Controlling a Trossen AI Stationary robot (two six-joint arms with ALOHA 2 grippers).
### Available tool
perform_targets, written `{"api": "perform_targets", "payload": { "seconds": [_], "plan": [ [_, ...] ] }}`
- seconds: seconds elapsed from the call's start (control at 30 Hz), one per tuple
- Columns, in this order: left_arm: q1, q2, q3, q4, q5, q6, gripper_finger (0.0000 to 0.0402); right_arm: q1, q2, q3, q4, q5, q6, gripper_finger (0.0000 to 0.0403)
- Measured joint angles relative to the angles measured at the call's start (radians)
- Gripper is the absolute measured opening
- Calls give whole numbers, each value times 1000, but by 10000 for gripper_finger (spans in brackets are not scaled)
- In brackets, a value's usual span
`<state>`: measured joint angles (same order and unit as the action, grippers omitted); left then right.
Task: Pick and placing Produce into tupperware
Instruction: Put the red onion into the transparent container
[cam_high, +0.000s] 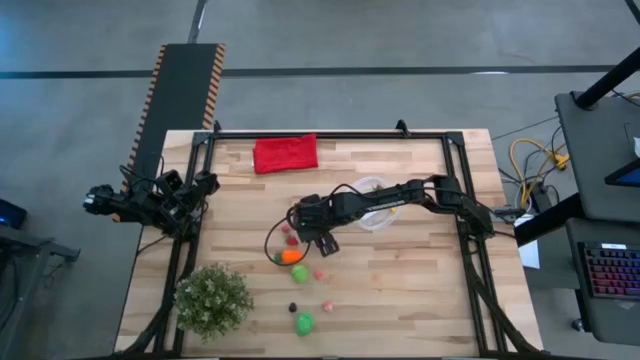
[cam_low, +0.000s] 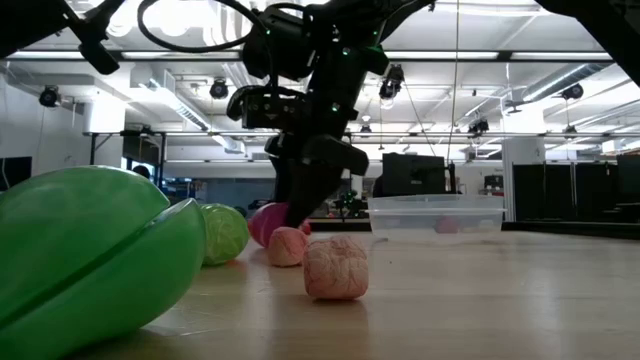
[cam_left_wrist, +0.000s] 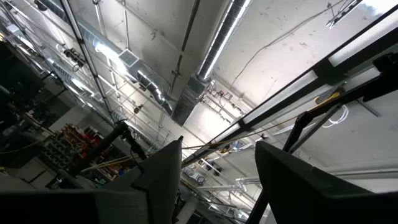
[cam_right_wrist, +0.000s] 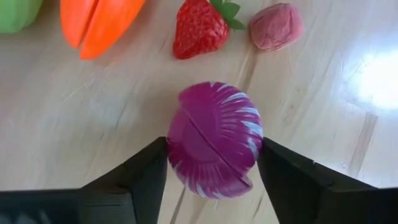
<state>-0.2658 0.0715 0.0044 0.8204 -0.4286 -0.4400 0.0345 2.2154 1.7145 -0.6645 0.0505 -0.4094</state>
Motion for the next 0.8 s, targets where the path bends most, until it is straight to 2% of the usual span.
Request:
{"api": "perform_targets", "payload": {
  "seconds": [0.17, 0.43, 0.63, 0.8],
  "plan": [
    [0, 0, 0, 0, 0, 0, 192, 0, 0, 10, 0, 0, 24, 220],
    [0, 0, 0, 0, 0, 0, 192, -15, -36, 62, -52, 17, 148, 248],
    [0, 0, 0, -1, 0, 1, 192, -64, -58, 112, -339, 156, 247, 247],
    [0, 0, 0, -6, 0, 1, 192, -142, -98, 86, -622, 189, 386, 243]
  ]
}}
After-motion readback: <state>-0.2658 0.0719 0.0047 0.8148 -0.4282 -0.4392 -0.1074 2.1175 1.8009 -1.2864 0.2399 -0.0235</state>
